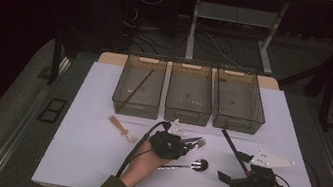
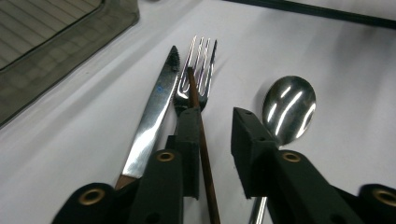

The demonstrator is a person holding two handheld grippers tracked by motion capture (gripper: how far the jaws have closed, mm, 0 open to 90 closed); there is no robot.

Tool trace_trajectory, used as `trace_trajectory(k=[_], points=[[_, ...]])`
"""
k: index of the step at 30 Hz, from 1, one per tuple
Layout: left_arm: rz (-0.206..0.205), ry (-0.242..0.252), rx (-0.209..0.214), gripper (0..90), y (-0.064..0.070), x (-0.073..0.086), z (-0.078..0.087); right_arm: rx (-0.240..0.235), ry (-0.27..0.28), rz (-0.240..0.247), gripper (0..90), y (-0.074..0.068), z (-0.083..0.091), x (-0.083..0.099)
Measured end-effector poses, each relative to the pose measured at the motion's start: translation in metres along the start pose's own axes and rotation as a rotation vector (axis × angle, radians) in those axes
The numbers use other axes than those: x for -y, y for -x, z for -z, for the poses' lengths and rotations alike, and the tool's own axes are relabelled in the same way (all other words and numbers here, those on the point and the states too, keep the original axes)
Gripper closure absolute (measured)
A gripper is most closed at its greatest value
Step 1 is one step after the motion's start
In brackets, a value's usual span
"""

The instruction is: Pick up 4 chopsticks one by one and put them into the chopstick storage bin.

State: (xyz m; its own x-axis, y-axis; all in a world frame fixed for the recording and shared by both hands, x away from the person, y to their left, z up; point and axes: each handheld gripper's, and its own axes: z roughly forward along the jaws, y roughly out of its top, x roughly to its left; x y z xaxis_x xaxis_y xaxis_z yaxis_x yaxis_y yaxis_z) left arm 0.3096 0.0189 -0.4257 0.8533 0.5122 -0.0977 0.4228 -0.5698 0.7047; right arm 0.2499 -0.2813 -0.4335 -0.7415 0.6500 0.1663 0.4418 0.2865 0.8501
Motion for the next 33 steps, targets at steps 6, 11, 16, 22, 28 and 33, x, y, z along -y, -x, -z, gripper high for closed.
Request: trace_trajectory(k=[6, 11, 16, 22, 28, 33], points=[[-0.008, 0.040, 0.020, 62.0, 0.002, 0.012, 0.021, -0.002, -0.001, 0.003, 1.0, 0.000, 0.000, 0.000], [-0.019, 0.066, 0.027, 58.2, 0.006, 0.025, 0.041, -0.003, -0.003, 0.006, 1.0, -0.001, -0.001, 0.000], [-0.017, 0.079, 0.017, 57.4, 0.010, 0.042, 0.056, 0.001, 0.002, 0.006, 1.0, -0.001, 0.000, 0.000], [0.006, 0.083, 0.013, 59.9, 0.013, 0.063, 0.067, 0.002, 0.009, 0.002, 1.0, -0.001, 0.001, 0.000], [-0.001, 0.055, -0.012, 67.2, 0.013, 0.070, 0.064, 0.004, 0.007, 0.004, 1.0, 0.000, 0.000, 0.000], [0.001, 0.041, -0.017, 71.6, 0.012, 0.067, 0.053, 0.002, 0.008, 0.006, 1.0, -0.001, 0.000, -0.001]])
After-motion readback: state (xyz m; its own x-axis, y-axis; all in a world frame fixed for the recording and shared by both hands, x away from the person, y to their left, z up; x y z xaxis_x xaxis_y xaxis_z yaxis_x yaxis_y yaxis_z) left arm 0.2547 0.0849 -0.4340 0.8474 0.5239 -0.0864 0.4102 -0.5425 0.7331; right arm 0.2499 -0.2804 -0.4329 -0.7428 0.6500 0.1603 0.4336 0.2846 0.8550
